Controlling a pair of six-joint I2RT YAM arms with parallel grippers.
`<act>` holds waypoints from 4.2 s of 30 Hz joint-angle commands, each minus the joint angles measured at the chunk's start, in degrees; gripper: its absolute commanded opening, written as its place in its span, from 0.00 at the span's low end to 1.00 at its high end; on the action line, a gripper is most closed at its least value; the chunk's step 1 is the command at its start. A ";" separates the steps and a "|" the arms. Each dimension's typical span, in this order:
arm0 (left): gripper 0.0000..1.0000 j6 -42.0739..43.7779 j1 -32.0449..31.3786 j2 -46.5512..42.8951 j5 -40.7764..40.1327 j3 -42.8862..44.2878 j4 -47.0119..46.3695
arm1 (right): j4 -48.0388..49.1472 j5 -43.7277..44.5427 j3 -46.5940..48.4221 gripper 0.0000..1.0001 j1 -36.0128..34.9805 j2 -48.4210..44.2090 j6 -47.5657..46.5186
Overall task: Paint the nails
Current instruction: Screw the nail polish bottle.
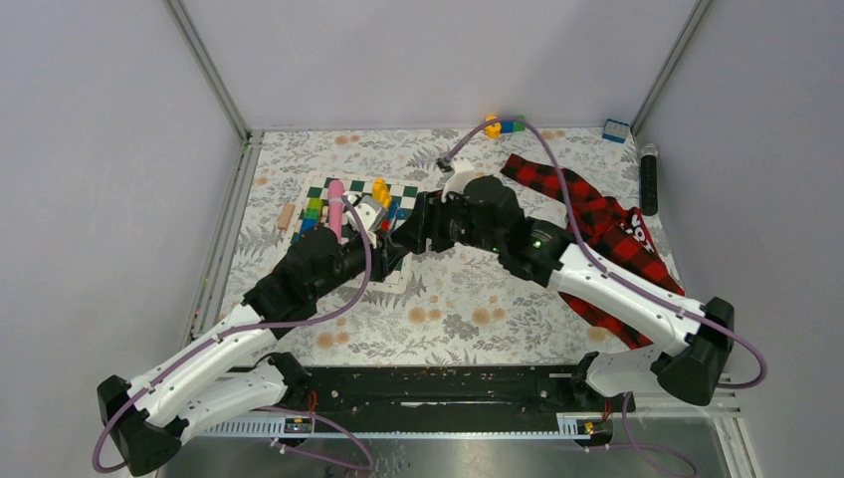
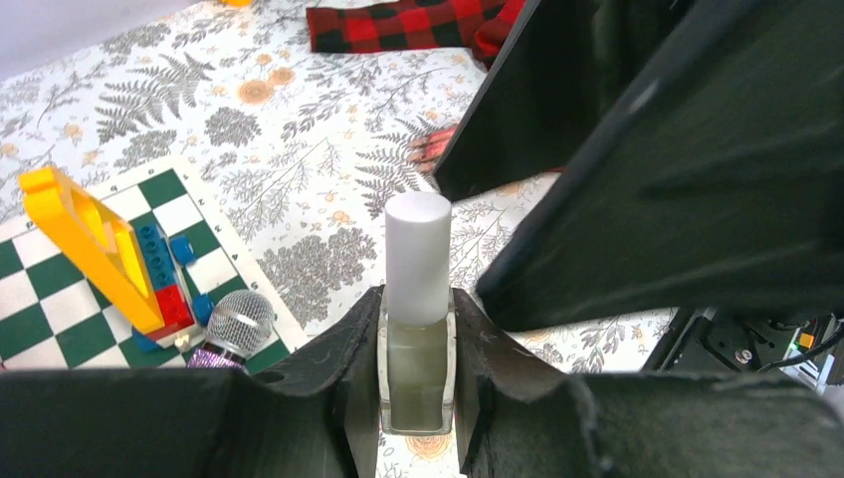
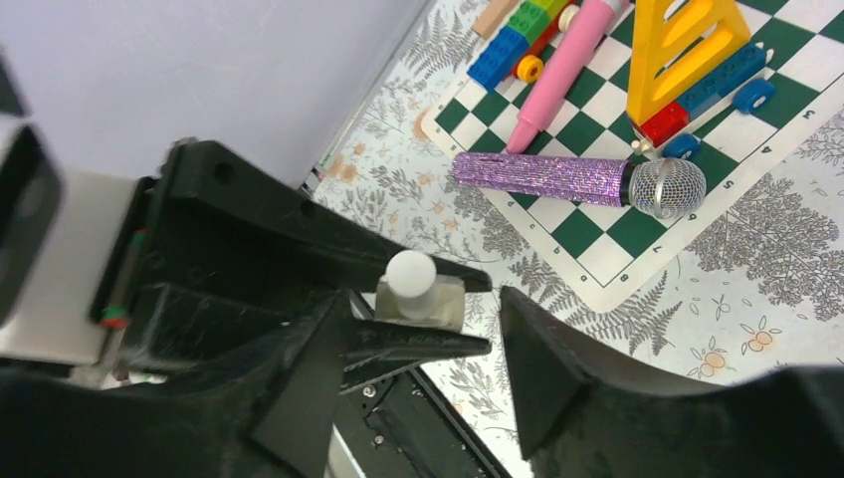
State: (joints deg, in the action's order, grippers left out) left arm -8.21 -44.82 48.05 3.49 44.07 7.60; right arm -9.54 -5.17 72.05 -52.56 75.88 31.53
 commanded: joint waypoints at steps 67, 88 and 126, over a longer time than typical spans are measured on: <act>0.00 -12.32 -0.19 -0.68 45.32 3.10 -23.94 | 43.48 -50.99 -17.65 0.39 6.47 -13.61 3.81; 0.00 -8.41 2.14 -3.54 24.40 2.83 -15.22 | 25.12 -41.43 -13.97 0.03 3.68 -11.44 -5.04; 0.00 -0.59 2.70 2.36 -13.96 3.88 -0.66 | 10.07 0.01 -3.84 0.00 -4.04 6.33 14.24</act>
State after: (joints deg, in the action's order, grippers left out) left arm -11.29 -42.96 50.35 -2.68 44.53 14.06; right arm 4.75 -3.01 65.54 -53.67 82.15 42.63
